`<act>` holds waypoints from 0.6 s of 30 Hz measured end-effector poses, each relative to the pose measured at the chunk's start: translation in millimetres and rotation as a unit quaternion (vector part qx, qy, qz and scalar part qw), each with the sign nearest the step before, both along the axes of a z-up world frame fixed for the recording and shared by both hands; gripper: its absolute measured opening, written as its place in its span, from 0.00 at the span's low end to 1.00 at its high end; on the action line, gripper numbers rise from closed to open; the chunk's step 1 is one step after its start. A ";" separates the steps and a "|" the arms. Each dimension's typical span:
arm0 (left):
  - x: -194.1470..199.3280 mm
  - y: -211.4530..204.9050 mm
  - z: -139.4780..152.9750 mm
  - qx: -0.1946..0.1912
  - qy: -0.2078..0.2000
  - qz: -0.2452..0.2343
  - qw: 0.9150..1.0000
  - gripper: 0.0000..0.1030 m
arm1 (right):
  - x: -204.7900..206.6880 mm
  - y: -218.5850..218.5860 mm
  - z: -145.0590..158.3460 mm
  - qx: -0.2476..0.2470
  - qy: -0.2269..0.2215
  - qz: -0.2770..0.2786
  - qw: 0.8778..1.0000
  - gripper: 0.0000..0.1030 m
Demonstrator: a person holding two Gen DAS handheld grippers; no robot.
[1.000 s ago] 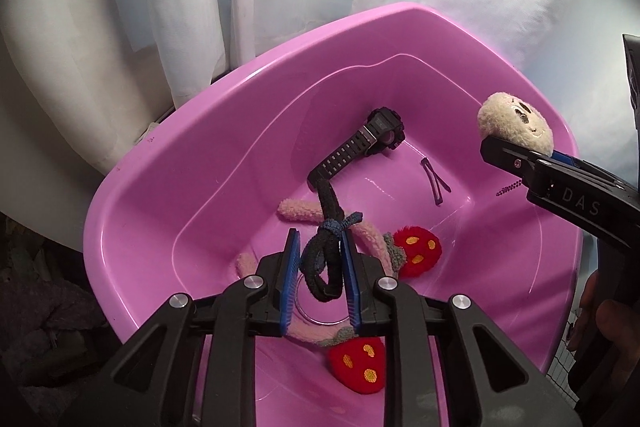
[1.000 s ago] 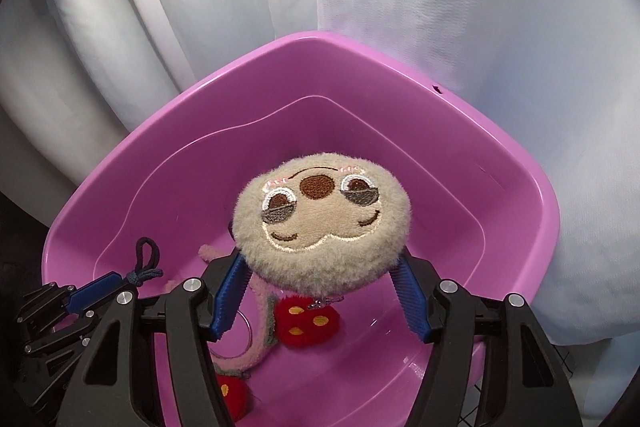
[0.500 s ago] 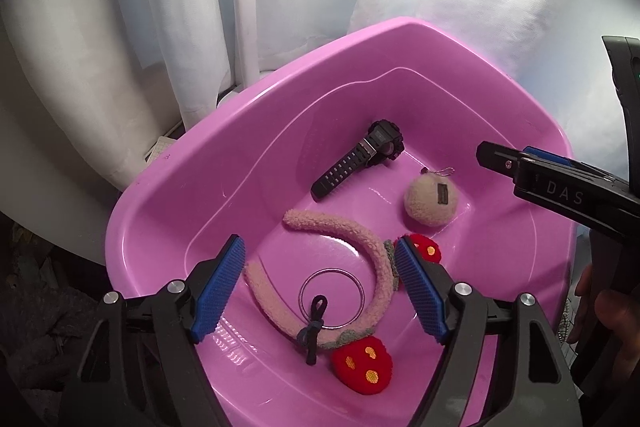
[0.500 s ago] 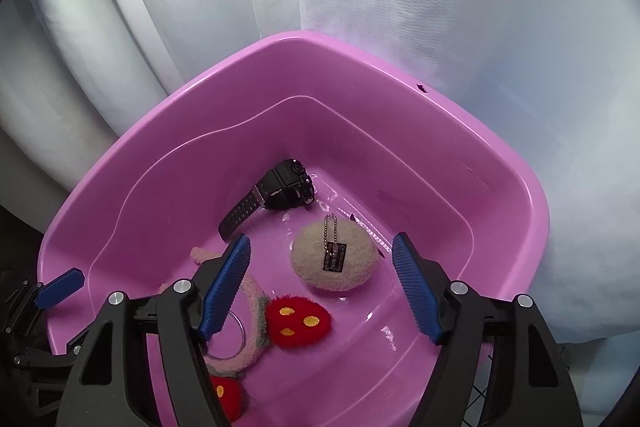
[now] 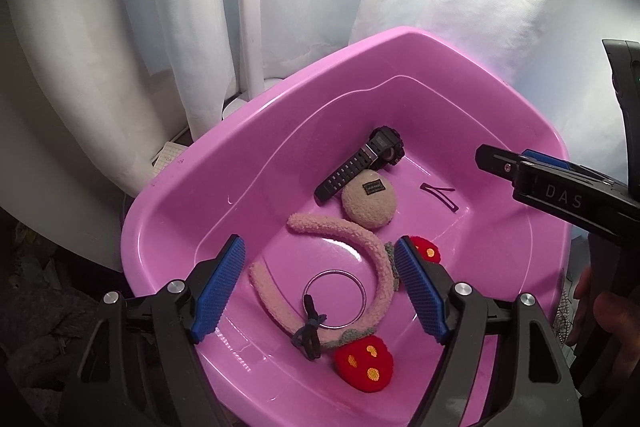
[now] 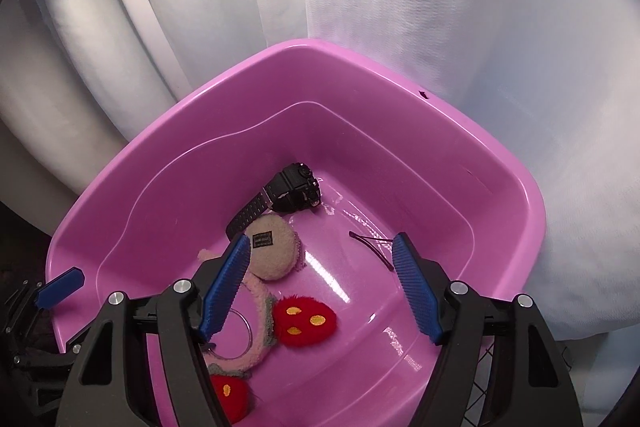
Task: Organize jewelry
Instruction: 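Move both tools back over the table toward the black keychain and scrunchie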
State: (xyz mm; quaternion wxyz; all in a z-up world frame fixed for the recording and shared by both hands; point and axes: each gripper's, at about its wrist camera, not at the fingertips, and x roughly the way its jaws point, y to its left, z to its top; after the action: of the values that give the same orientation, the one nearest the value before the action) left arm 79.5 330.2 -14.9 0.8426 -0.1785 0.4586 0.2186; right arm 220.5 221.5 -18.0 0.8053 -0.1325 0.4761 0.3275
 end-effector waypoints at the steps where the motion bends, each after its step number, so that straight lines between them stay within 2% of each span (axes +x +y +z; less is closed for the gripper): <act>1: -0.4 -0.5 0.8 0.001 -0.001 0.000 1.000 0.73 | -0.9 -0.5 1.2 0.001 -0.001 0.000 1.000 0.68; 3: -1.4 -1.8 2.5 0.003 -0.002 0.001 1.000 0.74 | -2.6 -1.3 3.2 0.004 -0.002 0.001 1.000 0.68; 8: -5.3 -3.5 7.7 0.010 -0.008 0.005 1.000 0.83 | -7.9 -3.7 9.1 0.009 -0.007 0.003 1.000 0.68; 18: -16.5 -6.6 18.1 0.019 -0.017 0.011 1.000 0.91 | -20.5 -17.4 21.4 0.028 -0.011 -0.002 1.000 0.68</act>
State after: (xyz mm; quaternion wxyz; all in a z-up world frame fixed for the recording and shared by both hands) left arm 62.9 323.6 3.2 0.8511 -0.1707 0.4380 0.2336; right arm 200.0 204.0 3.4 0.8146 -0.1124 0.4578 0.3378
